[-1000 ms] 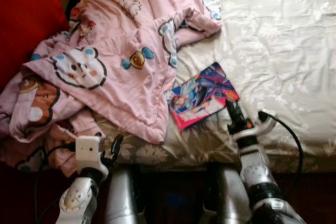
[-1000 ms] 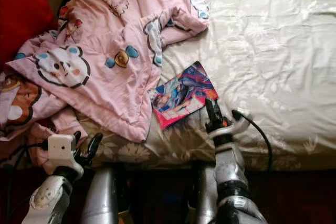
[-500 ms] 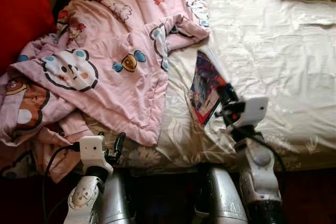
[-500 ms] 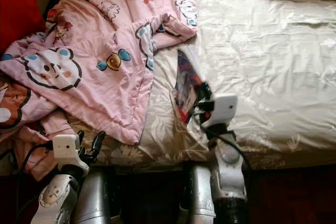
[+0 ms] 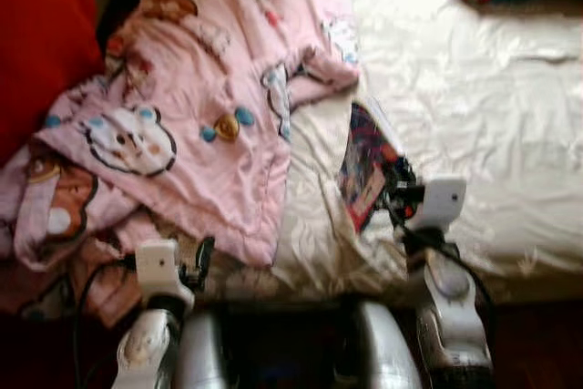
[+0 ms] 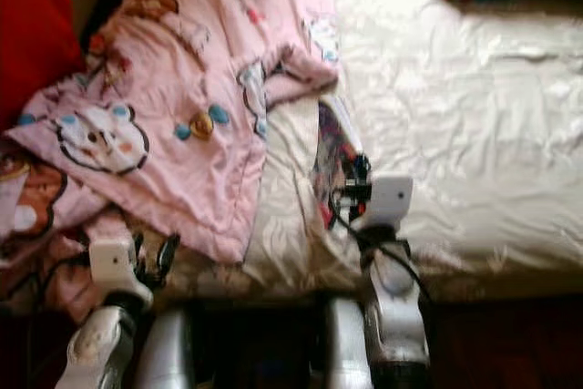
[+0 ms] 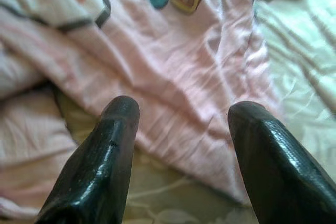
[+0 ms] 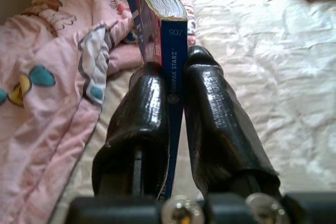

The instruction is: Clean up the room

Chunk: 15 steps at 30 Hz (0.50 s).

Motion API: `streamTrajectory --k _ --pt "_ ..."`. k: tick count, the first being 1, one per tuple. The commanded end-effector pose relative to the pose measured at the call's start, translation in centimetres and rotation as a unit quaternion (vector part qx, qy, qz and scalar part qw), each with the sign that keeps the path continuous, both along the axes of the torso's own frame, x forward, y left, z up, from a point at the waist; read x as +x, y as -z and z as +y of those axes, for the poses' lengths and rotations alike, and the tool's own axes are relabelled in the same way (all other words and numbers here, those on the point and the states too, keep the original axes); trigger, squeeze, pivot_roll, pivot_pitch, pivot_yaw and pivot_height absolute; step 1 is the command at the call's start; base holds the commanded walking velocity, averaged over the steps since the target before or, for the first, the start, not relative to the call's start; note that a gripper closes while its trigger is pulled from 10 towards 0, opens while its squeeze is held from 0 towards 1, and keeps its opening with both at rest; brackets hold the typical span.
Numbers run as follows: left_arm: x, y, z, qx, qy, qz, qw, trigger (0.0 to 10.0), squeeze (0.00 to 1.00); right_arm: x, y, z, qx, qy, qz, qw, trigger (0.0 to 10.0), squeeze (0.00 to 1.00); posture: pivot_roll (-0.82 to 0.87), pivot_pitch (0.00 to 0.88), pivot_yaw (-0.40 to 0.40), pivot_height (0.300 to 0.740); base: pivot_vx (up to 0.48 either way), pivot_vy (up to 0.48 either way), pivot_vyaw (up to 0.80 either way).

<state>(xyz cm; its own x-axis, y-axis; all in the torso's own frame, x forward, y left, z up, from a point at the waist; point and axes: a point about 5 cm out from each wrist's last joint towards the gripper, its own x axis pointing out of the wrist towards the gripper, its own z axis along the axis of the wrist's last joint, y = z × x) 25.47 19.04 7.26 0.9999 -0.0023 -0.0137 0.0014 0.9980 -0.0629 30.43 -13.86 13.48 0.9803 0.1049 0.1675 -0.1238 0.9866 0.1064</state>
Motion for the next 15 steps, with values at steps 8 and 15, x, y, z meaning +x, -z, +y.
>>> streamTrajectory --k 8,15 --pt "-0.7 1.2 -0.4 -0.009 -0.002 0.011 1.0 10.0 0.0 -0.4 -0.7 -0.2 0.006 0.002 -0.015 1.0 10.0 0.0 0.11 0.126 -0.094 0.735 0.0 0.0 0.0" --pt "-1.0 1.6 -0.1 0.0 -0.003 0.016 1.0 10.0 0.0 -0.4 0.2 -0.6 0.015 0.017 0.006 1.0 10.0 0.0 0.12 0.093 -0.1 0.735 0.0 0.0 0.0"
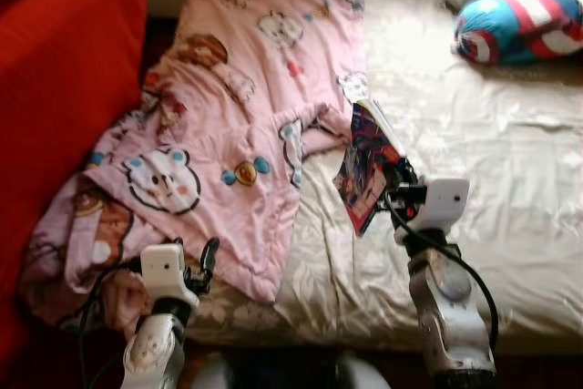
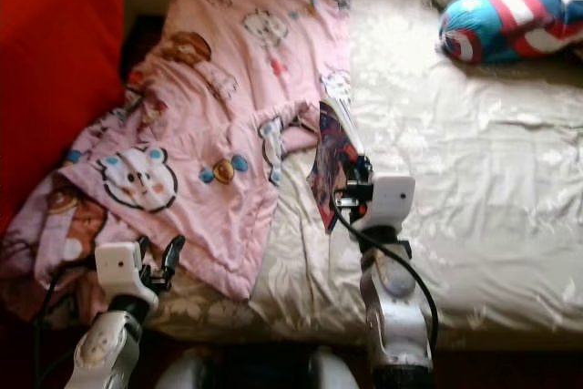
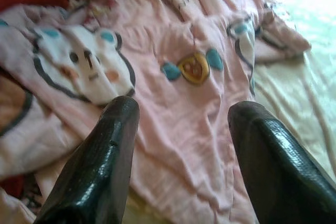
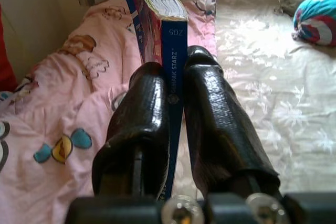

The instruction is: Clean up the room

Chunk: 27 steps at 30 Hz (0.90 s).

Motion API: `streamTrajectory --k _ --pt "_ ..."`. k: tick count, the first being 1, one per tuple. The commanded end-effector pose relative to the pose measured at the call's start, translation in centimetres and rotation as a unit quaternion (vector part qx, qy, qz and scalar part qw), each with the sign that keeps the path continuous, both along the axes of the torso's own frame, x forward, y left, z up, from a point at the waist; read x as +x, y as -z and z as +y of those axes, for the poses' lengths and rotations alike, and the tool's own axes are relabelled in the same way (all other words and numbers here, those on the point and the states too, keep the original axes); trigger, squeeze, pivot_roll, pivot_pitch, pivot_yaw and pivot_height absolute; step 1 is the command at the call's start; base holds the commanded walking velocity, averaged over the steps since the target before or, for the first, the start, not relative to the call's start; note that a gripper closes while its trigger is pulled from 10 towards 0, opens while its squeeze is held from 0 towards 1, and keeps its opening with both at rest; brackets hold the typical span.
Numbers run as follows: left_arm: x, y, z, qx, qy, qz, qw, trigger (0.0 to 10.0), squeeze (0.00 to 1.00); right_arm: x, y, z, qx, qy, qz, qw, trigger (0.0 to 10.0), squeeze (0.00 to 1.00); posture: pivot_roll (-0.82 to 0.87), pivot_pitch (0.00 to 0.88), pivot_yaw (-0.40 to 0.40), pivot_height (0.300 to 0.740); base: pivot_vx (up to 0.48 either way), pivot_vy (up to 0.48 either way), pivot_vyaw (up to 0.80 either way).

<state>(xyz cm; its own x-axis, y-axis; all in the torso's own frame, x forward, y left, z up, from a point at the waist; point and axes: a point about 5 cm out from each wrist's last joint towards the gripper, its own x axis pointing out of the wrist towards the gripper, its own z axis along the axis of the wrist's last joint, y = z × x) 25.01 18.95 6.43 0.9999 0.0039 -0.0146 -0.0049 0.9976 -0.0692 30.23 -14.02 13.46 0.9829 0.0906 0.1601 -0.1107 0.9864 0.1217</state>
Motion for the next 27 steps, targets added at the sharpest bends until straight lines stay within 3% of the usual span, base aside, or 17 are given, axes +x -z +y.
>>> streamTrajectory --k 1,5,11,27 --pt "-0.5 0.8 0.0 0.004 0.001 0.016 1.0 10.0 0.0 -0.2 0.3 -0.5 0.008 0.013 0.003 1.0 10.0 0.0 0.12 0.093 -0.1 0.735 0.0 0.0 0.0" --pt "-0.6 1.0 -0.1 0.005 0.002 0.014 1.0 10.0 0.0 -0.3 0.7 -1.2 0.011 0.042 0.015 0.999 10.0 0.0 0.12 0.068 -0.104 0.735 0.0 -0.076 0.0" --pt "-0.4 1.1 -0.3 0.006 0.006 0.011 1.0 10.0 0.0 -0.5 1.1 -2.2 0.023 0.067 0.023 0.997 10.0 0.0 0.12 0.053 -0.104 0.735 0.0 -0.364 -0.65" --pt "-0.1 0.8 -0.3 0.008 0.002 0.001 1.0 10.0 0.0 -0.4 1.1 -1.8 0.016 0.064 0.025 0.998 10.0 0.0 0.12 0.099 -0.116 0.735 0.0 -0.364 -0.65"
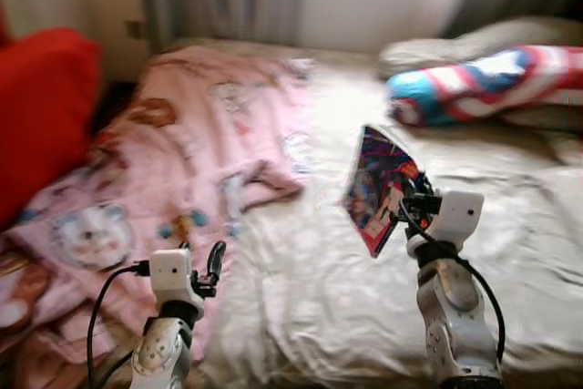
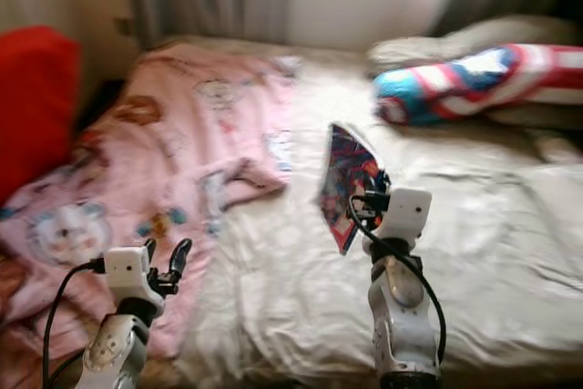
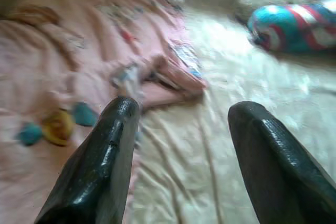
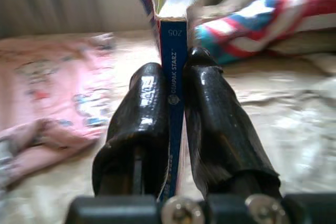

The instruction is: Clean up the room

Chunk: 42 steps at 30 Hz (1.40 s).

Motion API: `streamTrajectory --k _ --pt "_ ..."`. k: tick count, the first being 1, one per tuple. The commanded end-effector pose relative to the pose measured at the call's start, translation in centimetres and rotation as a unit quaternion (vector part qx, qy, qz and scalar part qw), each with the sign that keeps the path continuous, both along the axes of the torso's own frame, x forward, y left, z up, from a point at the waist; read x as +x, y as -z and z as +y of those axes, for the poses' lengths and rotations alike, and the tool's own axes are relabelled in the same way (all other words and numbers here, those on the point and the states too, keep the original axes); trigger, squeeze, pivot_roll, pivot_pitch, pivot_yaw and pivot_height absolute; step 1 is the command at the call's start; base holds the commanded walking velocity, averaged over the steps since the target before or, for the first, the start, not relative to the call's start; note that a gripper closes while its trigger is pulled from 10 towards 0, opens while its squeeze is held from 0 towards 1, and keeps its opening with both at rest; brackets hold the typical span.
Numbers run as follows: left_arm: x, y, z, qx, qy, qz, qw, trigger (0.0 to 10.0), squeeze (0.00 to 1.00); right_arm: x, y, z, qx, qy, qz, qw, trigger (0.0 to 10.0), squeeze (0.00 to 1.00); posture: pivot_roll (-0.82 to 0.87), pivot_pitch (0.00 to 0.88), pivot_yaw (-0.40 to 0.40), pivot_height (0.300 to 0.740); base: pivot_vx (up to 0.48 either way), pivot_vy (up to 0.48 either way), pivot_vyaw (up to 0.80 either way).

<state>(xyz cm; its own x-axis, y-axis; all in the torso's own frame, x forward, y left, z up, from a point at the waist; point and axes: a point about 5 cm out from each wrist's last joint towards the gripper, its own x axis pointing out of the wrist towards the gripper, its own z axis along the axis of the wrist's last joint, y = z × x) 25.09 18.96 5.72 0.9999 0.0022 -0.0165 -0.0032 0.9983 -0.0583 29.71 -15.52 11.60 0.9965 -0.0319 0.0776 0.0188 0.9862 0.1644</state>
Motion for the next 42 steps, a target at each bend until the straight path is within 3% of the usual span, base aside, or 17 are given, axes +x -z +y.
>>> streamTrajectory --k 1,16,25,42 --pt "-0.1 0.1 -0.3 0.003 0.001 0.0 1.0 10.0 0.0 0.1 -0.7 -0.3 -0.005 0.004 -0.017 1.0 10.0 0.0 0.12 0.099 -0.116 0.735 0.0 -0.368 -0.62" --pt "0.1 -0.2 -0.1 0.003 -0.001 -0.004 1.0 10.0 0.0 0.2 -0.8 0.3 -0.003 -0.017 -0.018 1.0 10.0 0.0 0.11 0.138 -0.11 0.735 0.0 -0.364 0.0" --pt "0.1 -0.3 -0.3 0.002 0.002 -0.003 1.0 10.0 0.0 -0.1 -1.0 0.8 -0.053 -0.044 -0.032 0.997 10.0 0.0 0.1 0.162 -0.102 0.735 0.0 -0.355 0.09" --pt "-0.1 -0.3 -0.3 0.004 0.006 0.001 1.0 10.0 0.0 -0.3 -0.8 0.8 -0.042 -0.041 -0.022 0.998 10.0 0.0 0.09 0.178 -0.098 0.735 0.0 -0.356 0.14"
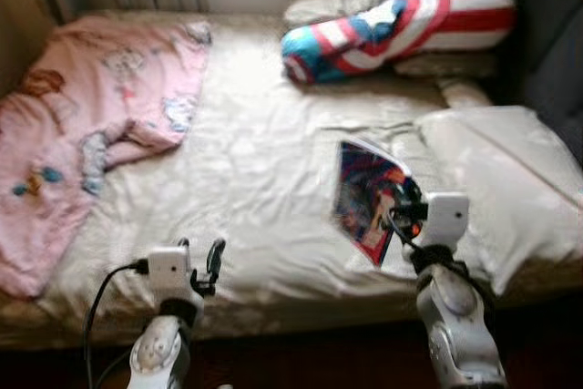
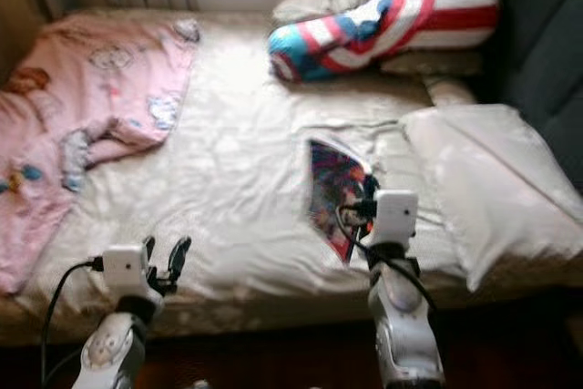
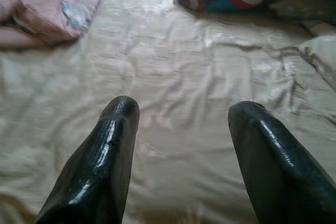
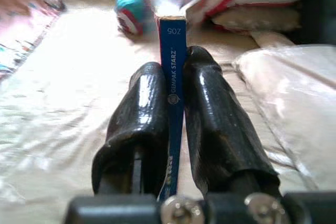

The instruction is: Clean up the room

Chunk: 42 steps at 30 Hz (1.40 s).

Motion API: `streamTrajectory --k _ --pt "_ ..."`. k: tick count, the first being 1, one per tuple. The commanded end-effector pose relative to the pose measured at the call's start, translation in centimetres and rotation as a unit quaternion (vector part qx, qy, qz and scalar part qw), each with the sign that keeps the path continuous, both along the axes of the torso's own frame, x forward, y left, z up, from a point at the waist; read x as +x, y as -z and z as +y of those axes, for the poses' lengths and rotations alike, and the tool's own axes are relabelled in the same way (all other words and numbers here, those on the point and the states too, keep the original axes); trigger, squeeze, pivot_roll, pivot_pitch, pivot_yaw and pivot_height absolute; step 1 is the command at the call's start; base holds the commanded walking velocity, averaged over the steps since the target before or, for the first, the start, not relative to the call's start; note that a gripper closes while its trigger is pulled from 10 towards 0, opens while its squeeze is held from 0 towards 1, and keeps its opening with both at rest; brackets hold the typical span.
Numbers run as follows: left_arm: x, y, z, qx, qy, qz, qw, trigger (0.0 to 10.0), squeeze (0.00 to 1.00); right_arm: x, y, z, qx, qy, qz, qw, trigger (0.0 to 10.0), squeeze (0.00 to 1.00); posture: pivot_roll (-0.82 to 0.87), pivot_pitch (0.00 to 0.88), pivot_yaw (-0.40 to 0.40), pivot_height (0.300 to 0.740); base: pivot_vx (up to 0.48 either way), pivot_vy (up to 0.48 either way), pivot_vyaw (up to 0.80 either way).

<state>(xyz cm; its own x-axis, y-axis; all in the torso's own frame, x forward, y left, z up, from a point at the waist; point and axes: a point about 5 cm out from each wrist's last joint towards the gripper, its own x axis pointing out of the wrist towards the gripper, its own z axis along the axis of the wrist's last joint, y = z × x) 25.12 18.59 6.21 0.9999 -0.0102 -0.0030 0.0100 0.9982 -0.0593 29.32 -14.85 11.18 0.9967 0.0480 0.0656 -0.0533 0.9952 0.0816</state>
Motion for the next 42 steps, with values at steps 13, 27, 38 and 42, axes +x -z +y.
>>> streamTrajectory --k 13,27,38,42 --pt "-0.32 0.14 0.28 -0.004 -0.007 0.007 1.0 10.0 0.0 0.05 -1.07 0.49 -0.004 -0.019 -0.025 1.0 10.0 0.0 0.09 0.182 -0.1 0.735 0.0 -0.109 0.49" --pt "-0.31 0.13 0.45 -0.008 -0.007 0.009 1.0 10.0 0.0 0.05 -0.8 0.46 0.001 -0.02 -0.019 1.0 10.0 0.0 0.09 0.168 -0.098 0.735 0.0 0.0 0.0" --pt "-0.23 0.02 0.41 -0.008 -0.001 0.006 1.0 10.0 0.0 -0.04 -0.59 0.57 0.003 -0.023 -0.015 1.0 10.0 0.0 0.09 0.156 -0.094 0.735 0.199 0.0 0.0" --pt "-0.22 0.02 0.43 -0.007 0.0 0.007 1.0 10.0 0.0 -0.04 -0.56 0.59 0.003 -0.024 -0.014 1.0 10.0 0.0 0.09 0.156 -0.093 0.735 0.315 0.0 0.0"
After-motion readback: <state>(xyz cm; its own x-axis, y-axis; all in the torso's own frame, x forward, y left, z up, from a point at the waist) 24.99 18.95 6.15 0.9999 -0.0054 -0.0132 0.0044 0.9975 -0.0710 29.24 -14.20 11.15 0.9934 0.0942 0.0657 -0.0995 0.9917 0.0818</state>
